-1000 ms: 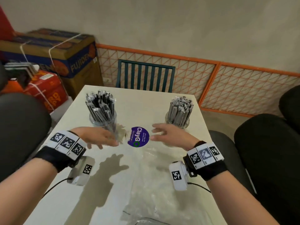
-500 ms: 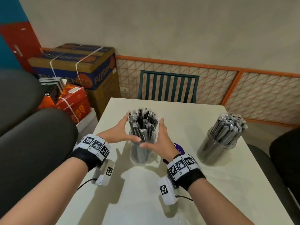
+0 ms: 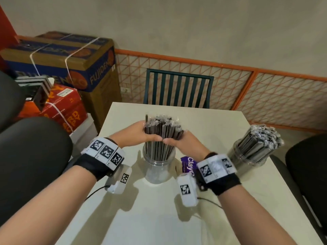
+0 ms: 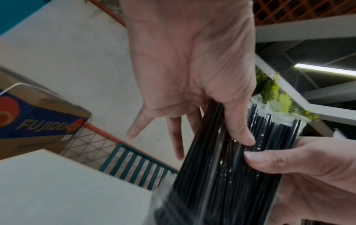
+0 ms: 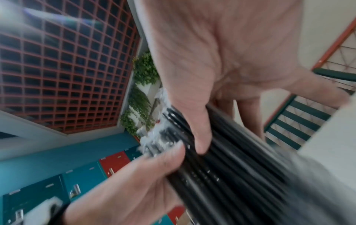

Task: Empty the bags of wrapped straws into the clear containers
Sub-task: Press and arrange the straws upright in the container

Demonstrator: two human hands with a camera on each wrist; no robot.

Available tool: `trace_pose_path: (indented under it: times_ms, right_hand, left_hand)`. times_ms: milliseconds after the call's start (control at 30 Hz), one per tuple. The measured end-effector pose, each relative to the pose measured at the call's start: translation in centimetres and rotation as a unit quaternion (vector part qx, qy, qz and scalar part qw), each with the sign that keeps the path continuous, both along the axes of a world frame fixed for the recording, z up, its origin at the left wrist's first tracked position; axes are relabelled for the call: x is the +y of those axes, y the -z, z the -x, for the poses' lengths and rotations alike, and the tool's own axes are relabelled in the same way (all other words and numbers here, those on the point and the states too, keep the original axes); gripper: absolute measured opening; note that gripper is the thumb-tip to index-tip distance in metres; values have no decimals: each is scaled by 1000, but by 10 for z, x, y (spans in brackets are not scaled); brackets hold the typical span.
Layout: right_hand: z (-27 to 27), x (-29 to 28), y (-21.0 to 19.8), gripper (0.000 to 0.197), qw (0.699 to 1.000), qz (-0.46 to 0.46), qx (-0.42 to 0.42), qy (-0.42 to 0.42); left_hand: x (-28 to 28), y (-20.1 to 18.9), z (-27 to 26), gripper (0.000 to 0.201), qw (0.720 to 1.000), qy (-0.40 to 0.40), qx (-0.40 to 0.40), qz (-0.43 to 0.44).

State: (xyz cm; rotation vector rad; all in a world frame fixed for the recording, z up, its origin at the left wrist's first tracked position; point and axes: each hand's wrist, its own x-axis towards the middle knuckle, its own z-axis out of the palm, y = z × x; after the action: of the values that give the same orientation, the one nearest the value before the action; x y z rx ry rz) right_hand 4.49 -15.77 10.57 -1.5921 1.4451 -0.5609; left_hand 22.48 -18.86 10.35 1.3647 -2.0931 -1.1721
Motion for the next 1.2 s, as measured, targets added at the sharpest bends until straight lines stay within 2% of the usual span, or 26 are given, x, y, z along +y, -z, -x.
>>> trace_pose_path:
  times_ms: [67, 133, 233, 400, 500, 567, 633, 700, 767, 867, 900, 967, 1067, 1100, 1200]
  right_hand:
    - [9, -9, -23, 40, 998, -25, 28, -48]
    - [18, -17, -36, 43, 993, -34, 44, -102]
    - [23, -20, -23, 48, 984, -60, 46, -159]
    - [20, -2, 34, 81, 994, -9, 44, -100]
    - [12, 10, 46, 86, 996, 20, -15, -87]
    - [1, 13, 48, 82, 996, 52, -58, -45]
    - [-9, 11, 47, 69, 995, 87, -44, 8]
    - [-10, 11, 38, 54, 991, 122, -33, 36]
    - [-5, 9, 22, 47, 990, 136, -44, 18]
    - [7, 3, 10, 43, 994, 85, -15, -66]
    - [9, 1, 11, 45, 994, 63, 8, -90]
    - [11, 0, 15, 61, 992, 37, 52, -106]
    - [8, 8, 21, 89, 995, 25, 37, -85]
    - [6, 13, 23, 93, 996, 20, 15, -81]
    - [-5, 21, 35, 94, 998, 49, -9, -29]
  left_hand:
    - [0, -11, -4, 57, 1000, 18, 6, 13]
    - [3, -14, -9, 57, 999, 31, 6, 16]
    - [11, -3, -11, 58, 999, 39, 1, -7]
    - [20, 26, -8, 78, 1000, 15, -6, -21]
    - [22, 31, -5, 80, 999, -6, 11, -29]
    - [23, 32, 1, 76, 998, 0, 39, -44]
    - [24, 29, 7, 62, 997, -19, 55, -41]
    - [25, 21, 8, 53, 996, -71, 45, -4]
    - [24, 13, 5, 54, 993, -92, 63, 28]
    - [29, 10, -2, 59, 996, -53, 63, 13]
    - [30, 14, -4, 65, 999, -31, 39, 4]
    - [30, 27, -7, 85, 1000, -2, -11, -13]
    - [27, 45, -9, 101, 999, -26, -33, -25]
    - [27, 45, -8, 98, 999, -31, -28, -24]
    - [31, 43, -1, 69, 999, -36, -25, -17]
